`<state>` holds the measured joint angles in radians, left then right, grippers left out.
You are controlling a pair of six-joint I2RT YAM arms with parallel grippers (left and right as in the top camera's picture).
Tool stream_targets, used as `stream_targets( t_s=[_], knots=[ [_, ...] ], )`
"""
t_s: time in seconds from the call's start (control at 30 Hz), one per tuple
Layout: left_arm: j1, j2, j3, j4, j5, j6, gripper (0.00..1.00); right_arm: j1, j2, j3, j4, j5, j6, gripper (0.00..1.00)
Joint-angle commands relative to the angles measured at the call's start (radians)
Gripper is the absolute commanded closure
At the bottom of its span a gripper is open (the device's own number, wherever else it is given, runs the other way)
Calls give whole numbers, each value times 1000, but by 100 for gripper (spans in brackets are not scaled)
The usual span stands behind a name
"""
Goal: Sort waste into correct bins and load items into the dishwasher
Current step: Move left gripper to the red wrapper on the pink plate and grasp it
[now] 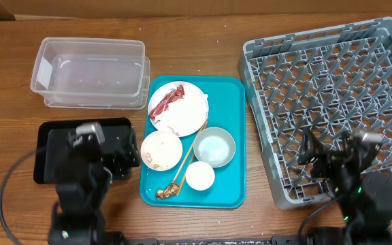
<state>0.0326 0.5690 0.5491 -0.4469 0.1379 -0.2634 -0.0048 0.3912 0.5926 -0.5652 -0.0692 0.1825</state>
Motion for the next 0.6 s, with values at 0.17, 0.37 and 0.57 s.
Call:
stream_targets(
  t_s=[0.17,0.37,0.57],
  knots=[
    [0,436,575,-481,43,119,0,3,381,449,-361,21,-34,0],
    [0,579,712,-652,40,118,0,4,503,527,-472,33,-33,0],
    [-4,621,712,-548,111,119,0,3,509,527,-495,35,-33,0]
  ],
)
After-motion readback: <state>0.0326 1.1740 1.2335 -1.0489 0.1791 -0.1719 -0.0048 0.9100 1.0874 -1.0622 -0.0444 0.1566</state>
